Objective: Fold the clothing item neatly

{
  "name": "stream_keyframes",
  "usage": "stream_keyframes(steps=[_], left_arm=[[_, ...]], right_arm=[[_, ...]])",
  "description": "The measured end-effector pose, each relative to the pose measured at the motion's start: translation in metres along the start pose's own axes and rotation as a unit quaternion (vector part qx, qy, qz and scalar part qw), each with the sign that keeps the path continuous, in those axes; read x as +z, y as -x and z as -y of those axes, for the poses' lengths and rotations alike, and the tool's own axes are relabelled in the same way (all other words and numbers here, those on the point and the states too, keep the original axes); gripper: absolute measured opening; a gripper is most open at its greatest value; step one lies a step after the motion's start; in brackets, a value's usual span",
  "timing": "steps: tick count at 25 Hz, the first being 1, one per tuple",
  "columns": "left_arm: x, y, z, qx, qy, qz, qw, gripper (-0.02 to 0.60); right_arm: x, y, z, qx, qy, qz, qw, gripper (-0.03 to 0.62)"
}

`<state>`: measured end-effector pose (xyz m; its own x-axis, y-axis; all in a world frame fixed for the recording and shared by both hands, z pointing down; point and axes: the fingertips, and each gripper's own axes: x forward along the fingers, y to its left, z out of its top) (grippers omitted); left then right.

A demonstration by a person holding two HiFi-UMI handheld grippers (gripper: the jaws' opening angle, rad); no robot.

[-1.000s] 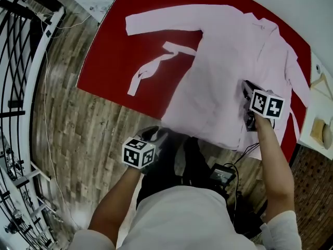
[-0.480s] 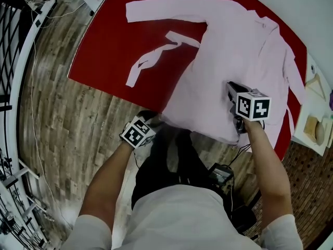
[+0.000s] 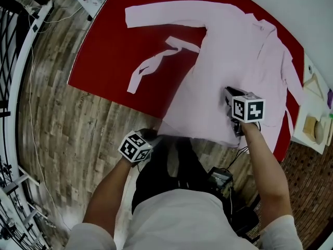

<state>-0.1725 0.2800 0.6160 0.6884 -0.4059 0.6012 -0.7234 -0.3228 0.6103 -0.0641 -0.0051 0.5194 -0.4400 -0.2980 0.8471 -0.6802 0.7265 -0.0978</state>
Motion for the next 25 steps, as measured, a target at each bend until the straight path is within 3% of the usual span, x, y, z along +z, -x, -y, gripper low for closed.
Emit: stream_keyframes(steps=[8, 17, 22, 25], left_arm=[[-0.006, 0.040, 0.028, -0.019, 0.076, 0.064, 0.9948, 0.008], [-0.022, 0.062, 0.034, -0.019, 0.114, 0.070, 0.9908, 0.008], [-0.020, 0.058, 0.019, 0.010, 0.086, 0.051, 0.9949, 0.016], [-0.011, 0.061, 0.017, 0.013, 0.070, 0.053, 0.9960, 0.106]], right_arm=[[-0.006, -0.004, -0.001, -0.016, 0.010, -0.009, 1.000, 0.023], [-0.017, -0.008, -0.004, -0.022, 0.001, -0.018, 1.000, 0.023], [-0.017, -0.008, -0.004, -0.029, -0.003, -0.005, 1.000, 0.023], [-0.012, 0.003, -0.005, -0.032, -0.004, 0.016, 0.999, 0.025]])
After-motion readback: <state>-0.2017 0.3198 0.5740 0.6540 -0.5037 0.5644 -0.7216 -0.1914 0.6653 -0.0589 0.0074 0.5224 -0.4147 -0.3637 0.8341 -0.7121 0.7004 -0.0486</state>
